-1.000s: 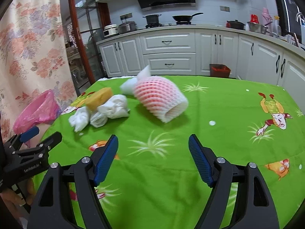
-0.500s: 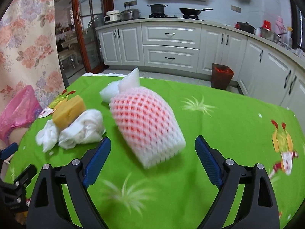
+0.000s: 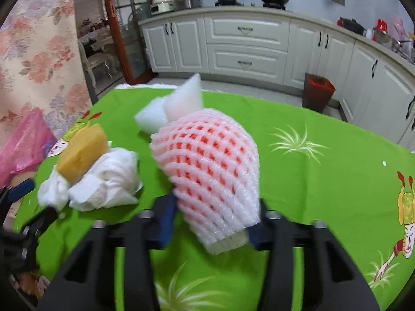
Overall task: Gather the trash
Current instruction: 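Grasp the pink foam net with the right tool, then grasp the white tissue with the left tool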
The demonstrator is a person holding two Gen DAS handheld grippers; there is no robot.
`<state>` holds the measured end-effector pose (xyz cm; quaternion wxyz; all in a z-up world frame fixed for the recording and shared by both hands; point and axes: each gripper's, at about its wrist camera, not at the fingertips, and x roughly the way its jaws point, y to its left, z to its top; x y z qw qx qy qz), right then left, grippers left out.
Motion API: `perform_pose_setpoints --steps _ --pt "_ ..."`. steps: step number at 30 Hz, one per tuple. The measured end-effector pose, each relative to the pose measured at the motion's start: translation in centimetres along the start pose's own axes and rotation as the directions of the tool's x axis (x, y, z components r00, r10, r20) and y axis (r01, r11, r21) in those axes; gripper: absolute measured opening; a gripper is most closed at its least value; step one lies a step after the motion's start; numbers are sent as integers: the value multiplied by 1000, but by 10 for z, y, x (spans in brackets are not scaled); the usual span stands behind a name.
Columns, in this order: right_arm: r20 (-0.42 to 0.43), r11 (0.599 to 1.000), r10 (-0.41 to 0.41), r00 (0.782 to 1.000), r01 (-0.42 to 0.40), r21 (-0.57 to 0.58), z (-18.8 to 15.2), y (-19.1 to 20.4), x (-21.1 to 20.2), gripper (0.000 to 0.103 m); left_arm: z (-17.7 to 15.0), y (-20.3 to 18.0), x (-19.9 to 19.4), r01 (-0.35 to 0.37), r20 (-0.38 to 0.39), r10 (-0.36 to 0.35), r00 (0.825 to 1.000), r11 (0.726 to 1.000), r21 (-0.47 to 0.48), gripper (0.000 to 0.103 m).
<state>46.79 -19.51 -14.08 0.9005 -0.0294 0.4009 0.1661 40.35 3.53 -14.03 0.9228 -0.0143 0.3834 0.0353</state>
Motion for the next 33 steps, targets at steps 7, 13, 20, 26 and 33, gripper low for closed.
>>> perform_pose_setpoints --steps 7,13,20,26,33 --pt "29 998 -4 1000 2 59 -27 -1 -31 33 8 -2 15 27 -30 -27 999 1000 -9 70" --pt "43 995 2 999 -7 96 -52 1 -51 33 10 -6 28 36 -70 -37 997 999 -2 48" --pt "70 993 -6 998 -3 118 -71 9 -66 33 1 -6 10 23 -27 -23 999 1000 -3 33" --pt "80 994 -8 997 0 105 -84 20 -80 33 -17 -6 -16 19 11 -19 1000 1000 4 32" --pt "99 994 -15 995 4 108 -103 26 -99 33 -48 -10 -51 25 45 -27 999 999 24 32"
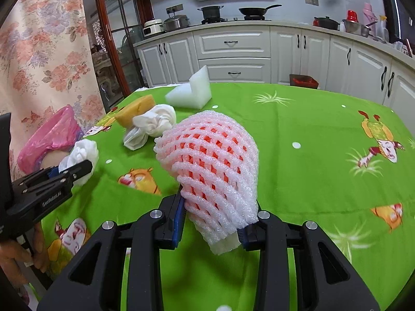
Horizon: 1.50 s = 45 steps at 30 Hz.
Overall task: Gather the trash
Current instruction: 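Grasp the white tissue with the left tool, then carry the foam net and tissue to the wastebasket and release both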
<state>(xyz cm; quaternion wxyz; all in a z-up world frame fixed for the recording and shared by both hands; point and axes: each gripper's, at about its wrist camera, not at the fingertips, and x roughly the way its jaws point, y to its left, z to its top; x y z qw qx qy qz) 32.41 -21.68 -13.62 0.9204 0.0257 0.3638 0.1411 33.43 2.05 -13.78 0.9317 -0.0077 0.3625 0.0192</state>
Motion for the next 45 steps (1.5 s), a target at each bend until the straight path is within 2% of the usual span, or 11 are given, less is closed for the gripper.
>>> perform_pose_setpoints --steps 12,31,40,45 --pt "7 1000 -6 1000 6 -18 -26 8 -27 33 -38 5 -45 3 37 -4 999 1000 23 32" --pt "19 998 7 1000 -6 -59 -39 21 -41 33 -49 14 -62 14 58 -14 998 1000 7 32" --pt "10 995 53 999 -52 -89 -41 41 -42 33 -52 25 -78 21 92 -20 996 1000 -5 32" --pt "11 989 96 995 -94 -115 -35 57 -42 33 -52 38 -90 1 119 -1 993 1000 -6 32"
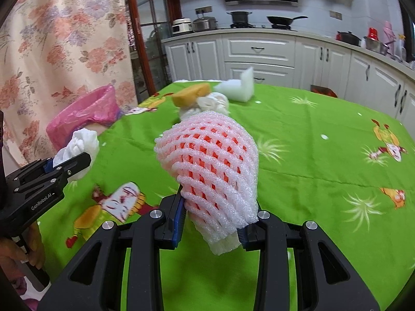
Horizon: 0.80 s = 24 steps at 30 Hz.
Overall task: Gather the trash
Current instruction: 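Carry the foam net and tissue to the wastebasket and release both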
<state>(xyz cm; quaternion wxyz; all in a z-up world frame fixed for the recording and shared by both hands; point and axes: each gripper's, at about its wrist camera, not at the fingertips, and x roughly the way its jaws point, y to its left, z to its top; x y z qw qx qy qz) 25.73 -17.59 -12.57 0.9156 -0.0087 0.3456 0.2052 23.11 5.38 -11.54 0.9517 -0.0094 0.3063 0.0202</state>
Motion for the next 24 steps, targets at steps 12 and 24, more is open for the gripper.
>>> perform_pose_setpoints --steps 12,24 --pt "-16 992 106 994 -107 -63 21 50 15 33 20 45 -25 -55 69 57 996 998 -28 33" --pt "-17 967 204 979 -205 -154 64 110 43 33 69 125 -30 -143 112 152 982 986 -81 33"
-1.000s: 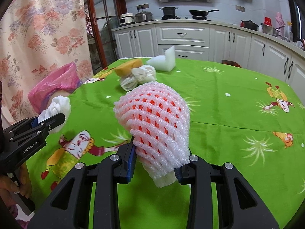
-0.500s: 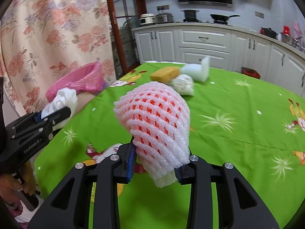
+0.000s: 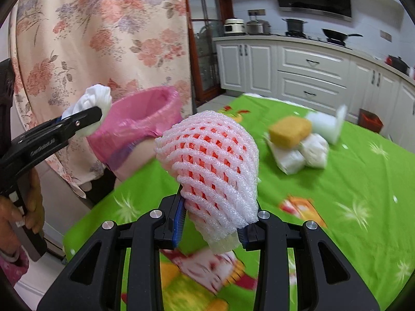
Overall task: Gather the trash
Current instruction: 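Carry the foam net and tissue to the wastebasket and release both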
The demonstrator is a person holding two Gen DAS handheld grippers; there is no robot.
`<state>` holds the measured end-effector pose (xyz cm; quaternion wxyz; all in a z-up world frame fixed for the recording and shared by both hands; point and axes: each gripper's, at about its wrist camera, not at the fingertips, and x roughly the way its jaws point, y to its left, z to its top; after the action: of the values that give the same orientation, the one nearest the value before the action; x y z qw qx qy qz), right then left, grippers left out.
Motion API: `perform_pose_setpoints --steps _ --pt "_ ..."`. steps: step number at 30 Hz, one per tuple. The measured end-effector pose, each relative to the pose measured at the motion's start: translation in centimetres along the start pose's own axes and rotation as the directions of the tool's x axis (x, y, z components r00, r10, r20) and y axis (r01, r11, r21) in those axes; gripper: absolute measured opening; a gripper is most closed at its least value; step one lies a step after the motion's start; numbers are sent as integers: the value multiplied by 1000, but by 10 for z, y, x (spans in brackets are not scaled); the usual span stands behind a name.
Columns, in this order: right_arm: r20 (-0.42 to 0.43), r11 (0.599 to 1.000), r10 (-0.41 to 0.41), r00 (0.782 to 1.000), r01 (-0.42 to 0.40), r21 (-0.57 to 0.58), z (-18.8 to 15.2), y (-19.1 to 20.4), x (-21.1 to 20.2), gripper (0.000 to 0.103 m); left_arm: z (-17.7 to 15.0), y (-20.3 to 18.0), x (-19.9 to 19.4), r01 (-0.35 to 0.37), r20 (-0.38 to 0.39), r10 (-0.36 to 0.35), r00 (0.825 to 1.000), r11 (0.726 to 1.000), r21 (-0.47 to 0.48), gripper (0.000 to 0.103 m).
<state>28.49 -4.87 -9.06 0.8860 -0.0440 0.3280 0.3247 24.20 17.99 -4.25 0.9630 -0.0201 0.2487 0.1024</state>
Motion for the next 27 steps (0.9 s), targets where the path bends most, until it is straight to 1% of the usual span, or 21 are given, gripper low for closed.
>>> perform_pose_setpoints --steps 5,9,11,13,14,16,17,18,20,23,27 --pt "9 998 42 999 -41 -37 28 19 22 33 18 30 21 -40 -7 41 999 999 3 35" --pt "4 995 76 997 -76 -66 53 36 47 33 30 60 49 -69 -48 67 997 997 -33 35" --pt "6 993 89 996 -89 -80 63 44 56 33 33 72 59 -83 -55 81 995 995 -48 35" --pt "9 990 104 995 -102 -95 78 53 69 33 35 84 69 -90 -66 86 994 994 -66 38" --pt "8 989 111 994 -109 -99 84 57 74 34 36 89 74 -99 -71 94 993 992 -75 39" --pt "9 986 126 992 -124 -109 98 65 86 34 37 101 83 -122 -79 114 990 988 -97 51" --pt "6 985 131 991 -129 -113 103 69 91 34 37 107 85 -136 -79 127 989 984 -114 62" --pt "3 984 137 991 -136 -119 110 73 99 34 37 112 85 -146 -76 137 988 981 -127 67" --pt "1 981 145 989 -144 -128 118 79 108 35 38 123 83 -163 -68 154 986 974 -160 70" --pt "4 977 167 986 -166 -133 128 85 119 40 37 130 73 -196 -58 189 980 964 -182 75" --pt "8 970 196 981 -193 -150 139 96 133 49 28 133 47 -242 -32 241 970 947 -211 82"
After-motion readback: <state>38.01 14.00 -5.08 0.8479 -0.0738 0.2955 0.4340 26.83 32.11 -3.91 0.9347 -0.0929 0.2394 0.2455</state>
